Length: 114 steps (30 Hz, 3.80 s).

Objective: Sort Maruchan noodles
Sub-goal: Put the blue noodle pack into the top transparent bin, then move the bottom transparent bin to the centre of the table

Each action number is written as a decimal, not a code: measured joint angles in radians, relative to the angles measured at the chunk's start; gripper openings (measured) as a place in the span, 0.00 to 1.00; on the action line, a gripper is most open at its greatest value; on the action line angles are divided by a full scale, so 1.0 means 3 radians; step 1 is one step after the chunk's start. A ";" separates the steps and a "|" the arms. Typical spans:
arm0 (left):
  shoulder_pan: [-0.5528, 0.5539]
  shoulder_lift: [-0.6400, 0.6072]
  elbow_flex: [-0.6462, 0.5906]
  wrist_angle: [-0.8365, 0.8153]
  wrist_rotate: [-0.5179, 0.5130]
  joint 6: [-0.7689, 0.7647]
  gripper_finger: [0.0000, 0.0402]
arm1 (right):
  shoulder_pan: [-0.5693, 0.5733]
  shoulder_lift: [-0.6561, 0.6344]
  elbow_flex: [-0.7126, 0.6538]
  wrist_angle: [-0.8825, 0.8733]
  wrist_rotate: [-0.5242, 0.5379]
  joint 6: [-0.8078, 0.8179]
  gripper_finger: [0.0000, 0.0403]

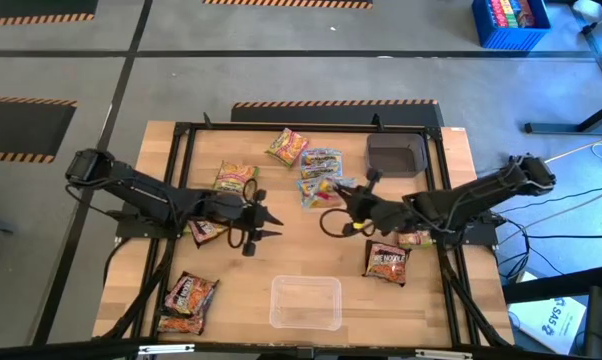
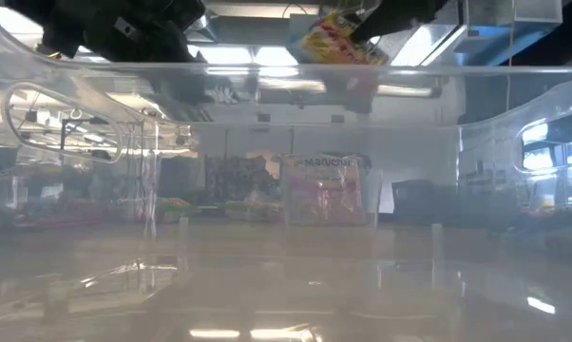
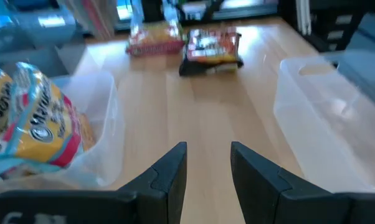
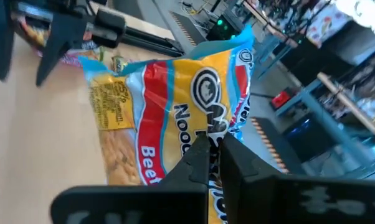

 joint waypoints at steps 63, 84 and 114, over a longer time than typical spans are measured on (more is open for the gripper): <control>0.0020 0.0005 -0.0116 0.0277 -0.0186 -0.0023 0.29 | -0.0498 0.1318 0.0006 0.0124 -0.0617 -0.0177 0.02; 0.0020 0.0004 -0.0116 0.0277 -0.0186 -0.0022 0.29 | -0.0496 0.1310 0.0011 0.0385 -0.0897 0.0056 0.43; -0.0191 0.0187 0.0133 -0.0013 0.0667 -0.0731 0.29 | 0.1079 -0.0062 -0.0477 -0.1147 -0.1091 0.2592 0.42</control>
